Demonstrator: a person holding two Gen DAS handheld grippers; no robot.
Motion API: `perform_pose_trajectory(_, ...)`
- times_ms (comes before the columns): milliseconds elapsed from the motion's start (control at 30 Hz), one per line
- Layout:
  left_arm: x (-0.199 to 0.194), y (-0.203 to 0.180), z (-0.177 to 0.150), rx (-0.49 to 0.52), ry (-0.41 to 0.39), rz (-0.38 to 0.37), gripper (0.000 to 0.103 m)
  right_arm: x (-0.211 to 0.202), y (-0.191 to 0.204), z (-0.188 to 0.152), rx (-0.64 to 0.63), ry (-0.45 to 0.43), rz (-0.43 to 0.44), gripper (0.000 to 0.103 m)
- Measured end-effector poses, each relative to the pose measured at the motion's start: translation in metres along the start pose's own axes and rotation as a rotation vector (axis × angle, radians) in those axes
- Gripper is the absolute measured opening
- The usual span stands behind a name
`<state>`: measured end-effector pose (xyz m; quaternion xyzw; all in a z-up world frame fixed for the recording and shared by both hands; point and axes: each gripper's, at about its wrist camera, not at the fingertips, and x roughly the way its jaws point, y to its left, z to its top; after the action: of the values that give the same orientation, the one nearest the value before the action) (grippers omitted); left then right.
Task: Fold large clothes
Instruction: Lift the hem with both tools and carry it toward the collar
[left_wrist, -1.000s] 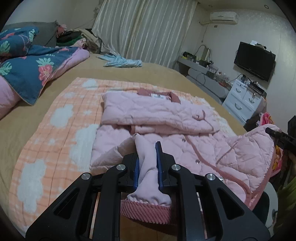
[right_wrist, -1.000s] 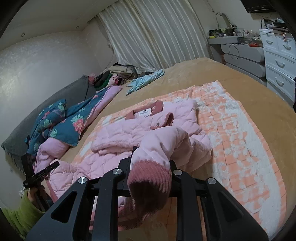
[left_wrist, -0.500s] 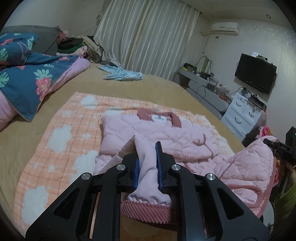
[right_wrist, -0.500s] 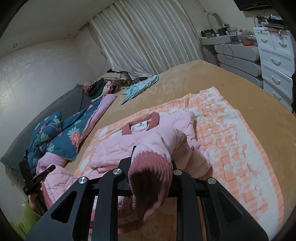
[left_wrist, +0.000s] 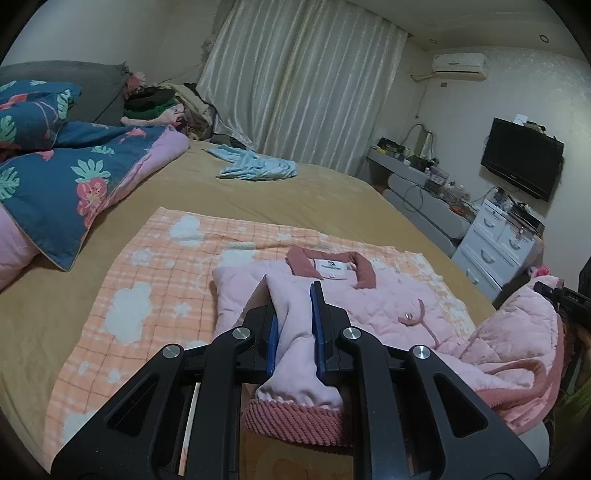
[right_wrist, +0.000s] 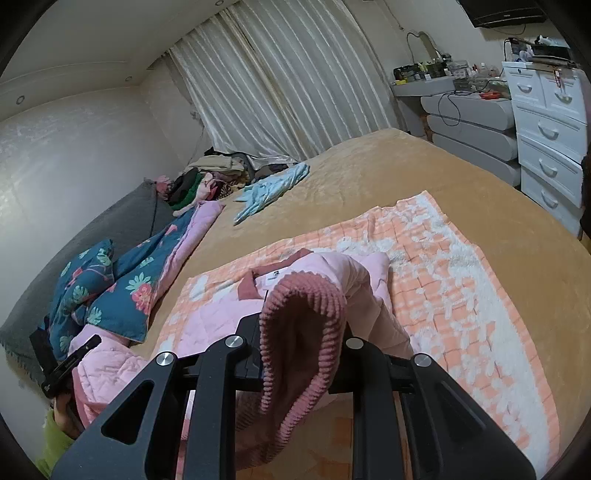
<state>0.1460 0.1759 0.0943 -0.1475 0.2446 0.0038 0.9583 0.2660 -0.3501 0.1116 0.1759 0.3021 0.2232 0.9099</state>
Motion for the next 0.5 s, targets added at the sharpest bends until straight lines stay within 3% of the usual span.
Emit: perform_pose_trajectory(500,0.041,0.002,0.017,0.025,0.030,0.066,0.009,0.040,-0.032,0.014,0.113,0.021,-0.004,0.019)
